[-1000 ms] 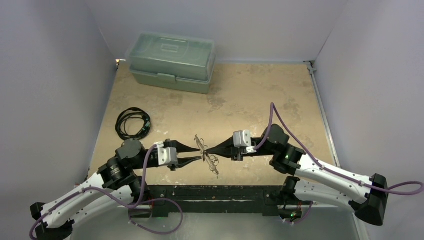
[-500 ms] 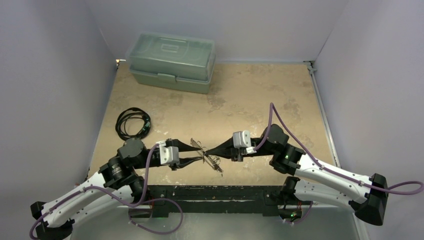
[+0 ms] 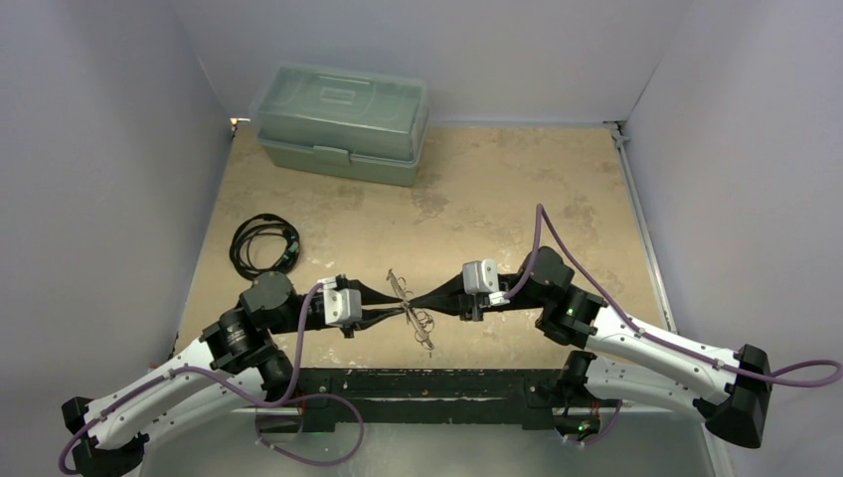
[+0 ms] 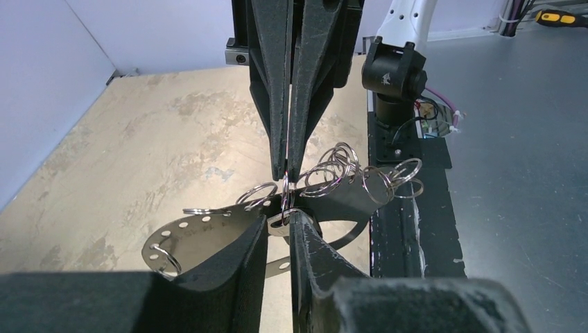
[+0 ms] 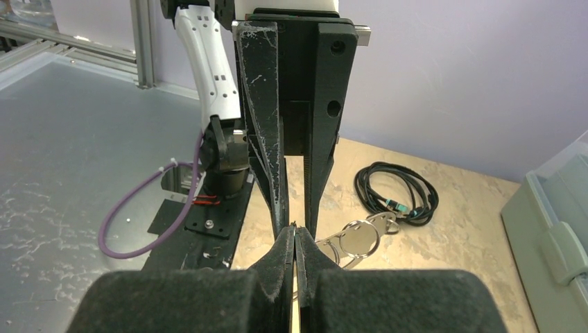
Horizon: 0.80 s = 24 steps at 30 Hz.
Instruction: Put the keys on the keyring
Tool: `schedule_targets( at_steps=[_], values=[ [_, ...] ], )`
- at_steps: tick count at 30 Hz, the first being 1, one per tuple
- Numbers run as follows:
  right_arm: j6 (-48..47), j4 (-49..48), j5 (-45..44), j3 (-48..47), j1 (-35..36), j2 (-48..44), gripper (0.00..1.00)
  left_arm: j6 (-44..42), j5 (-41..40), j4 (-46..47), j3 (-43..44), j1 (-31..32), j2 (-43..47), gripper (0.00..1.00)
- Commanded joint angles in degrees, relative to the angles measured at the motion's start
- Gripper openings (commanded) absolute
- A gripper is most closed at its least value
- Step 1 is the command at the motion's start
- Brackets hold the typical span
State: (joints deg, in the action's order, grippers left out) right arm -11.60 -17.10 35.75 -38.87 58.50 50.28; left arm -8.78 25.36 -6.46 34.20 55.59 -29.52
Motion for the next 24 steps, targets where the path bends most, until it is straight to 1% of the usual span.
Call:
schedule_targets(
  at_steps=[1,7,18,24],
  values=[
    [-0.11,-1.35,1.08,-1.71,0.13,0.08,0.00,-0.54,1.24,2.15,0.61,-0.05,0.12,0.15],
    [-0.18,-1.09,1.08,-1.82,0.20,0.34,0.00,-0.56,1.92,1.91,0.70,-0.08,0.06,0.00],
    [-0.19,-1.30,0.37,-1.55,0.21,-0.20,0.00,-0.26,2.54,0.97,0.89,-0.31,-0.30,0.00],
    [0.78,-3.46,-1.19,0.02,0.13,-2.73,0.00,0.18,2.99,0.90,0.72,-0.40,-0.53,0.00]
  ],
)
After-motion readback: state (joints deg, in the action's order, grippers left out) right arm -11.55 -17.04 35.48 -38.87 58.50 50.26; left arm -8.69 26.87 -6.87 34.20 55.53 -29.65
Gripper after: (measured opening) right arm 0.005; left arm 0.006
